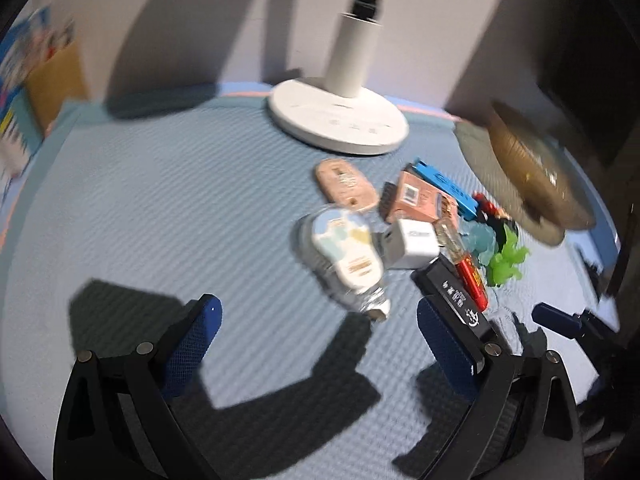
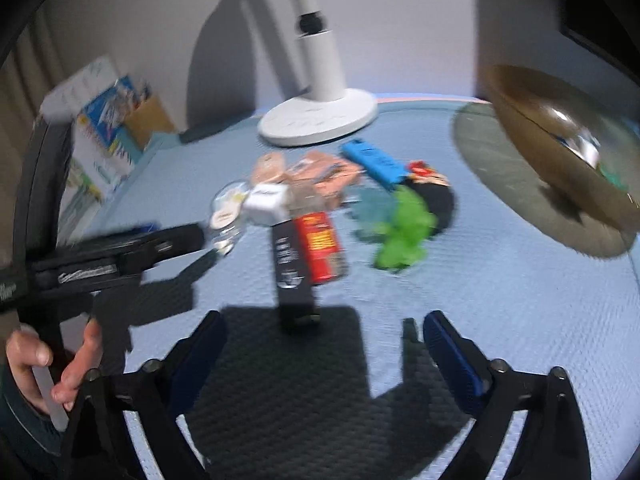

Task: Organize rigid objects
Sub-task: 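Grasp the tape dispenser with left tool while right tool grasps black USB stick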

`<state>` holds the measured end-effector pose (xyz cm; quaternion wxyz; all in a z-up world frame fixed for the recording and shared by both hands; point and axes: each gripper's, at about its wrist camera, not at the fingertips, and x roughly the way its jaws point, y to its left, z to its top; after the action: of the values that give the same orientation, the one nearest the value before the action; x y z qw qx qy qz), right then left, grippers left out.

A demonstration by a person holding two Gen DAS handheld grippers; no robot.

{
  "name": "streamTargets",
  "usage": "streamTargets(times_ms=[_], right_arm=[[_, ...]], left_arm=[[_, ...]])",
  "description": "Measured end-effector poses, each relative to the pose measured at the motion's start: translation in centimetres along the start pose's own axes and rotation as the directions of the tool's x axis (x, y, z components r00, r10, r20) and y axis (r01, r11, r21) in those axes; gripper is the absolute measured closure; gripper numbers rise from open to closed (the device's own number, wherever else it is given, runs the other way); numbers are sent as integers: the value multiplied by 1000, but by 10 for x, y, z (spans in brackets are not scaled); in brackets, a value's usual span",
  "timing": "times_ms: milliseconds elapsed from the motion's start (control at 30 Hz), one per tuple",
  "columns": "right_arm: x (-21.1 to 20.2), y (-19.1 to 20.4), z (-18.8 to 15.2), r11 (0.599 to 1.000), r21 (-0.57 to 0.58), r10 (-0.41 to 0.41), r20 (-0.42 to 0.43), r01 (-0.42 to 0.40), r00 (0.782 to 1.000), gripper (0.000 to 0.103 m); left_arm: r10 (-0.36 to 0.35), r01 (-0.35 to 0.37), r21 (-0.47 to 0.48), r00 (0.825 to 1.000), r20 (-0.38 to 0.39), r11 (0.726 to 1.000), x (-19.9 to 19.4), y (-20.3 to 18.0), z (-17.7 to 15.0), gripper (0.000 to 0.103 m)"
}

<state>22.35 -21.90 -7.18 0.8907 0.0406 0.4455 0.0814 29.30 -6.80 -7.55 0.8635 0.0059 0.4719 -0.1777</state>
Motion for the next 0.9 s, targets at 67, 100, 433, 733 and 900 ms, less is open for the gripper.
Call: streamTargets(times_ms=[67,100,433,733,900], right_arm=[[7,13,4,999,-49,-25,-26,24,999,28],[11,17,5,997,-66,-36,-35,33,999,30],[32,21,11,989,-91,-123,-28,120,992,63],[25,16,8,995,-70,-76,-27,74,997,66],[17,32,-4,984,-172,-51,-17,47,999,79]], left_arm=[[13,-13,58,1000,-2,998,8,-11,5,5],[16,-16,72,1000,-4,997,11,-13,6,8],[14,-13,72,1000,-15,997,21,3,9,52],[60,-59,121,998,-3,991,36,-14,25,56],[34,-37,109,999,24,993,17,-8,9,57]])
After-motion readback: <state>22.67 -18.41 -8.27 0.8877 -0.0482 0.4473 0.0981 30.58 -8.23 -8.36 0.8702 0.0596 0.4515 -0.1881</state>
